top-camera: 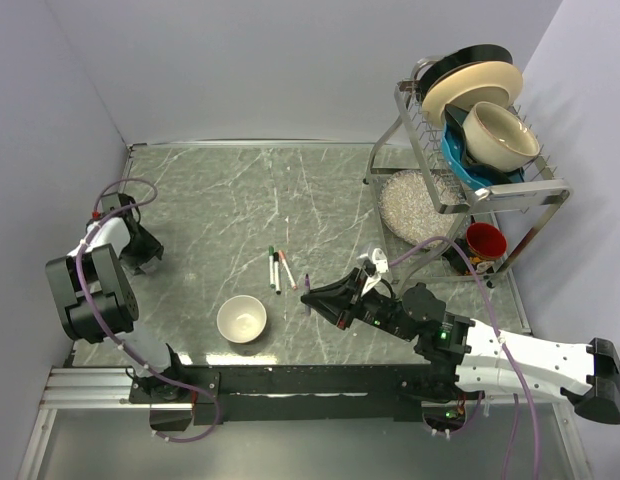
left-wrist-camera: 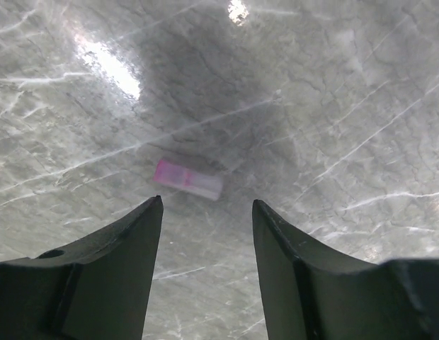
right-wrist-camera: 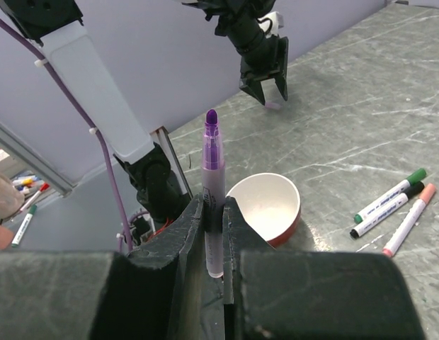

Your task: Insert the pens into the pen caps

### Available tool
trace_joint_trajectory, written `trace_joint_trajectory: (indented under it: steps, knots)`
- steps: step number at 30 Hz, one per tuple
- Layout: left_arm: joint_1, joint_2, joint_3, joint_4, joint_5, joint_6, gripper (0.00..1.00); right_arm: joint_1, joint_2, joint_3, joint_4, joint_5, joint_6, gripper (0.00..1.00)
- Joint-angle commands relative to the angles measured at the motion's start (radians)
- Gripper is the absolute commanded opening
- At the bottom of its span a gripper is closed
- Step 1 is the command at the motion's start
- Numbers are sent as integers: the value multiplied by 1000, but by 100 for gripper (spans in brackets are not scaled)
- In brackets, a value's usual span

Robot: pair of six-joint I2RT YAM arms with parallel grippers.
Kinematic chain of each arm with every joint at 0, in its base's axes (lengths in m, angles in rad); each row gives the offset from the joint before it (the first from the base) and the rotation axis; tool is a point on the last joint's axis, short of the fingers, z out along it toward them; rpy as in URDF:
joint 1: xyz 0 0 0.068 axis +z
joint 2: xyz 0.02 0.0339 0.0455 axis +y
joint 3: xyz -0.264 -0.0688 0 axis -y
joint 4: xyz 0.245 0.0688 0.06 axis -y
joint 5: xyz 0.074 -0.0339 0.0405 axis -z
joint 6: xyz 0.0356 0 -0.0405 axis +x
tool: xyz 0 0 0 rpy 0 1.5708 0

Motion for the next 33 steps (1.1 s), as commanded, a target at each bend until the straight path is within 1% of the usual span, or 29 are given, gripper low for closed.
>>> trace_joint_trajectory:
  steps: [1, 4, 5, 7, 8, 9, 11, 12, 13, 14, 15, 17, 18, 20, 22, 25, 26, 28, 30, 33]
  knots:
    - [4, -37, 38, 22, -48, 19, 58, -10, -1, 8, 11, 2, 1, 0]
    - [4, -45, 52, 43, -63, 83, 58, -9, 7, 8, 11, 2, 4, 0]
    - [5, -51, 55, 60, -65, 141, 58, -10, 7, 6, 12, 4, 2, 0]
    - [4, -62, 67, 80, -66, 198, 57, -10, 7, 6, 11, 7, -1, 0]
    - [4, -88, 70, 89, -69, 243, 56, -10, 6, 6, 9, 15, -4, 0]
    - [4, -106, 70, 128, -85, 255, 56, -10, 6, 6, 6, 18, -4, 0]
    - [2, -219, 14, 256, -123, 323, 57, -13, 7, 3, -1, 41, -8, 0]
    - [2, -252, -15, 380, -149, 329, 58, -13, 4, 2, -3, 44, -10, 0]
    - [2, -284, -88, 445, -129, 361, 58, -15, 4, 3, -4, 45, -10, 0]
    - [2, -333, -121, 503, -131, 408, 59, -16, 4, 3, -4, 47, -10, 0]
    - [2, -346, -150, 574, -150, 409, 59, -18, 4, 3, -4, 45, -8, 0]
    - [4, -331, -134, 573, -186, 442, 60, -20, 6, 5, 5, 45, -7, 0]
    - [4, -312, -94, 570, -178, 467, 60, -20, 9, 5, 6, 45, -2, 0]
    - [2, -240, -56, 550, -122, 566, 55, -21, 13, 6, 6, 41, 1, 0]
    - [2, -167, 3, 499, -111, 645, 52, -23, 15, 5, 11, 41, 2, 0]
    - [5, -119, 60, 443, -47, 737, 49, -23, 15, 3, 6, 60, 2, 0]
    - [5, -94, 69, 415, -31, 755, 48, -24, 12, 0, 6, 67, 1, 0]
    - [7, -79, 74, 412, -7, 789, 48, -26, 12, 0, -3, 83, -7, 0]
    - [7, -68, 63, 424, 53, 797, 48, -27, 10, 0, -4, 93, -8, 0]
    - [9, -22, 78, 412, 92, 800, 48, -32, 16, 2, -6, 97, -5, 0]
